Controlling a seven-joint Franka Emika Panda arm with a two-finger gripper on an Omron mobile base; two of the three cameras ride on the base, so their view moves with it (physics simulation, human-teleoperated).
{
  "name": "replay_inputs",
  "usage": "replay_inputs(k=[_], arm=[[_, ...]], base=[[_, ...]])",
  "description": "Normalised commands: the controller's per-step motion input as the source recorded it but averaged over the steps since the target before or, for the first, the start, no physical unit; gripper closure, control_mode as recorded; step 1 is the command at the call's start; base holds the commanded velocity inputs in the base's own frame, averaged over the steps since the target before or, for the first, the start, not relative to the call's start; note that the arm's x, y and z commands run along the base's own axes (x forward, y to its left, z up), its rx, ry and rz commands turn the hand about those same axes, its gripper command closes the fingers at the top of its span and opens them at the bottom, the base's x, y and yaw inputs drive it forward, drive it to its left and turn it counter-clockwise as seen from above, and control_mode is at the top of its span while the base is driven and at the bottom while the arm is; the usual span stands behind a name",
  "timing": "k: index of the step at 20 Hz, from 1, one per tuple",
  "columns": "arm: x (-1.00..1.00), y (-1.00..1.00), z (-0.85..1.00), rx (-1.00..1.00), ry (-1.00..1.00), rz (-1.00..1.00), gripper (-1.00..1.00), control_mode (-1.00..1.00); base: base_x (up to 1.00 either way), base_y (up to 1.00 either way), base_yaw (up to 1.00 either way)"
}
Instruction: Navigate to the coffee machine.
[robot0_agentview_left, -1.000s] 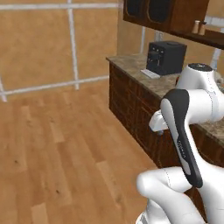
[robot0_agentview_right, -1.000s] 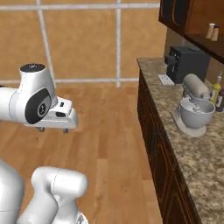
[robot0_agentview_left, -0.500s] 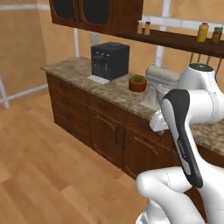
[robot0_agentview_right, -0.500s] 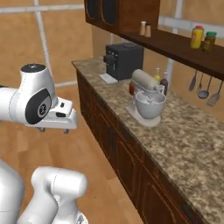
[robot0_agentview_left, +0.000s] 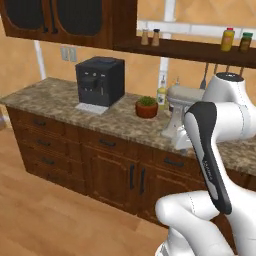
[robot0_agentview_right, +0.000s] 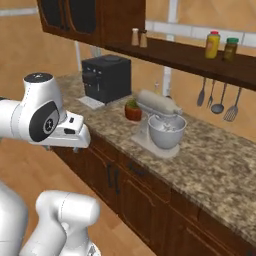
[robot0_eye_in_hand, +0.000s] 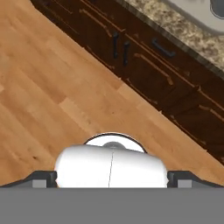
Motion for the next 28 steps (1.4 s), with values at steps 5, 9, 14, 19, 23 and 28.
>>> replay_inputs(k=[5, 9, 14, 19, 23, 28], arm=[[0.00, 0.00, 0.00, 0.00, 0.00, 0.00, -1.00, 1.00], [0.00, 0.00, 0.00, 0.00, 0.00, 0.00, -1.00, 1.00], [0.00, 0.00, 0.00, 0.00, 0.00, 0.00, -1.00, 1.00], [0.00, 0.00, 0.00, 0.00, 0.00, 0.00, -1.00, 1.00], [0.00, 0.00, 0.00, 0.00, 0.00, 0.00, -1.00, 1.00], [0.00, 0.00, 0.00, 0.00, 0.00, 0.00, -1.00, 1.00]], base=[[0.47, 1.00, -0.49], [0.44, 1.00, -0.48], [0.33, 1.00, -0.38], [0.23, 1.00, -0.31], [0.39, 1.00, -0.31], [0.44, 1.00, -0.31]])
